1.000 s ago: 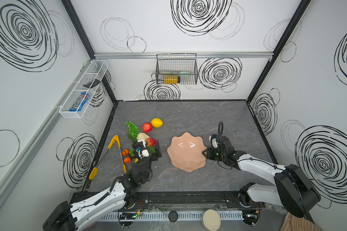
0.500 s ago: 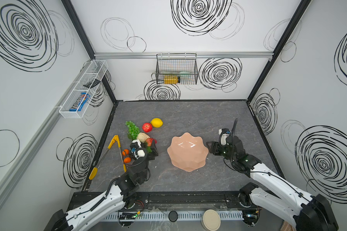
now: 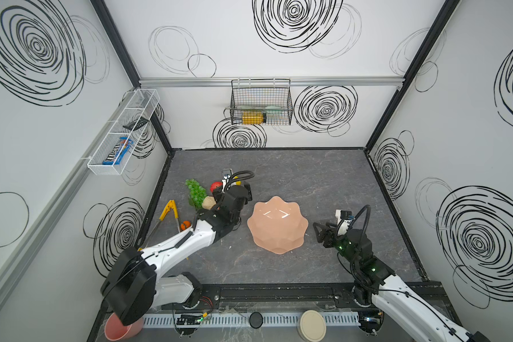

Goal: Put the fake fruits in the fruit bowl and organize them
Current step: 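Grasp the red apple with the left gripper while the right gripper releases the bowl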

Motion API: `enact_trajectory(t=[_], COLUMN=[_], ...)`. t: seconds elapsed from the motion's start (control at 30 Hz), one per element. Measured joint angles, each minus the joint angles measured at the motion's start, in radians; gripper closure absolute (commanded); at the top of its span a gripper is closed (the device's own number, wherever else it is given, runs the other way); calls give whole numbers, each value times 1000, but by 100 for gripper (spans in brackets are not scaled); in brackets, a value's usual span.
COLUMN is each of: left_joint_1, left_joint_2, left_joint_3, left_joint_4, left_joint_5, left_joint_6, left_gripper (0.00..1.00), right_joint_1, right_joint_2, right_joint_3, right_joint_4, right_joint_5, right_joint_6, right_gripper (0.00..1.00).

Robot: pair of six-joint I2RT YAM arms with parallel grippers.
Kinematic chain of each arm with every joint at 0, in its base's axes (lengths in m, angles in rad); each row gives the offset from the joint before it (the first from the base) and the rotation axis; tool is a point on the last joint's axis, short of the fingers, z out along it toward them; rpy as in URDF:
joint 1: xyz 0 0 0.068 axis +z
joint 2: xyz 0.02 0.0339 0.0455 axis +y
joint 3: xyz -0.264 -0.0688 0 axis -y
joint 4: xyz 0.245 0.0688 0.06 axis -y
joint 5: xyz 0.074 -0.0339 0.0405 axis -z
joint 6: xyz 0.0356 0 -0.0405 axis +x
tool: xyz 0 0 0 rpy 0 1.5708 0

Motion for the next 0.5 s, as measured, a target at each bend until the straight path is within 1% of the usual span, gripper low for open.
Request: enact_trajectory(t=[0.13,0.27,0.43,0.5], left_joint_1=[133,229,303,321], left_joint_2=[133,231,330,369], left_joint_3=[137,229,250,255], left_joint_4=[-129,-222,-270,-288], left_joint_5=[37,69,129,161], left_joint_6=[-1,1,8,13], left_gripper=[4,4,0,2], right_joint_1=[0,0,0,0], right_joint_2=[-66,-69,-54,-52], right_joint_3=[-5,-6,-7,-7], right_joint_4=[45,60,66,67], right_joint_5=[-23,-37,-39,-40], right_joint_6=[-18,-26,-25,-25], right_gripper=[26,26,25,25])
